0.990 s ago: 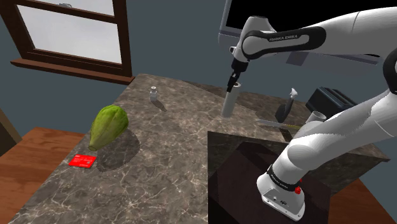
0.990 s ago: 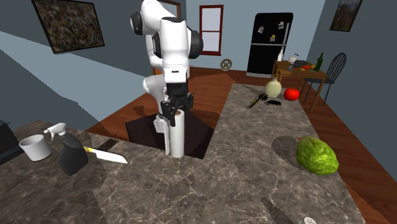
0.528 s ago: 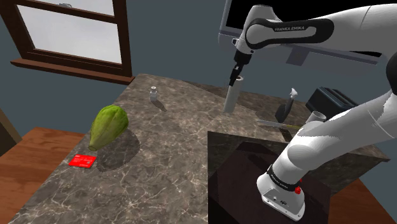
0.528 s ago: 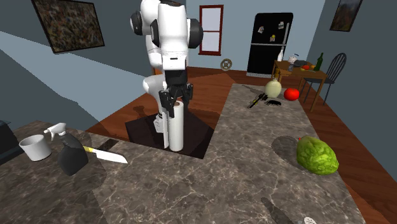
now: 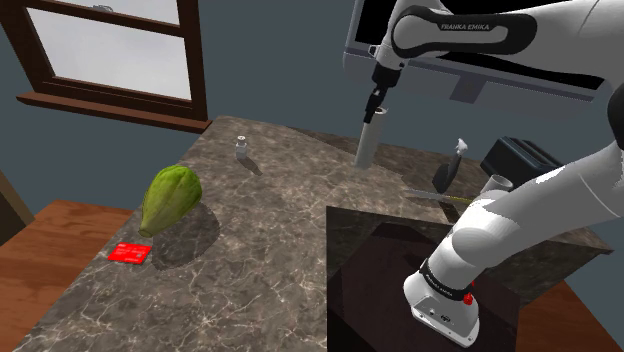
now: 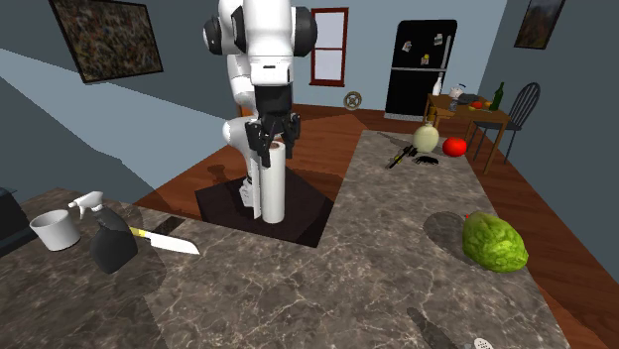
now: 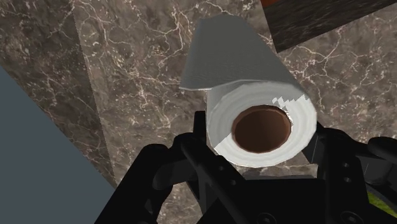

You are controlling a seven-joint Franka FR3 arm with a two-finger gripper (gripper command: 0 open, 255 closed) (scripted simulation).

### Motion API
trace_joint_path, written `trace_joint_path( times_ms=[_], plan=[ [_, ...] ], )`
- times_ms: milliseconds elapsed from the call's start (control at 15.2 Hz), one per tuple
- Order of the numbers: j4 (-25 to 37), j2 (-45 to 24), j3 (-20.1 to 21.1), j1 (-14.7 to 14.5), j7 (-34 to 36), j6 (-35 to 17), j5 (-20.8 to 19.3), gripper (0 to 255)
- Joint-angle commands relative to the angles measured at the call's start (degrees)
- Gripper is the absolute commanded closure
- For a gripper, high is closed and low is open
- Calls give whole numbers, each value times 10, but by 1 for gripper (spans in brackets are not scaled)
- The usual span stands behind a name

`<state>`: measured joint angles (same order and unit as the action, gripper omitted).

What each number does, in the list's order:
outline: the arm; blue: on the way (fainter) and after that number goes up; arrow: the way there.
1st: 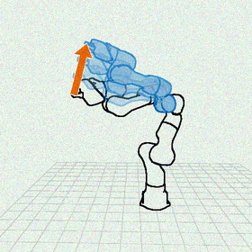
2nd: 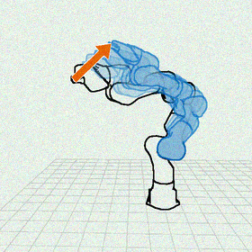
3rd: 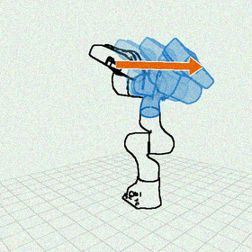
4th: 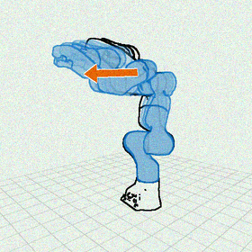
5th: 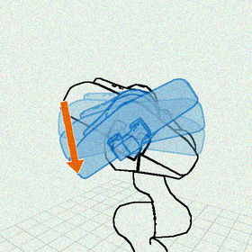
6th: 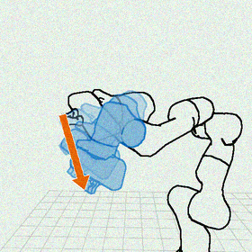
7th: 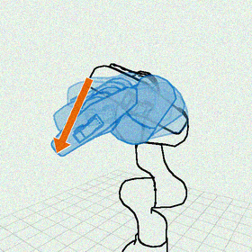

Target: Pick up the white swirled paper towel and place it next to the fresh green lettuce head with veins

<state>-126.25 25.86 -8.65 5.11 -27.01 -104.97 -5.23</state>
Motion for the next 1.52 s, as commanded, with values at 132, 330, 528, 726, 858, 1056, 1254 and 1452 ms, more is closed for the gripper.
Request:
trace_joint_path(
  times_ms=[132,330,528,726,858,1056,1254,1452],
  plan=[
    [32,-1,2,-1,-1,31,1,255],
    [57,-4,3,-1,-2,53,2,255],
    [84,-8,3,-2,-3,76,4,255],
    [112,-13,4,-3,-4,99,5,255],
    [131,-17,4,-3,-4,114,5,255],
    [160,-24,5,-3,-6,137,6,255],
    [191,-32,5,-4,-7,160,8,255],
    [221,-40,5,-5,-8,181,9,255]
  ],
)
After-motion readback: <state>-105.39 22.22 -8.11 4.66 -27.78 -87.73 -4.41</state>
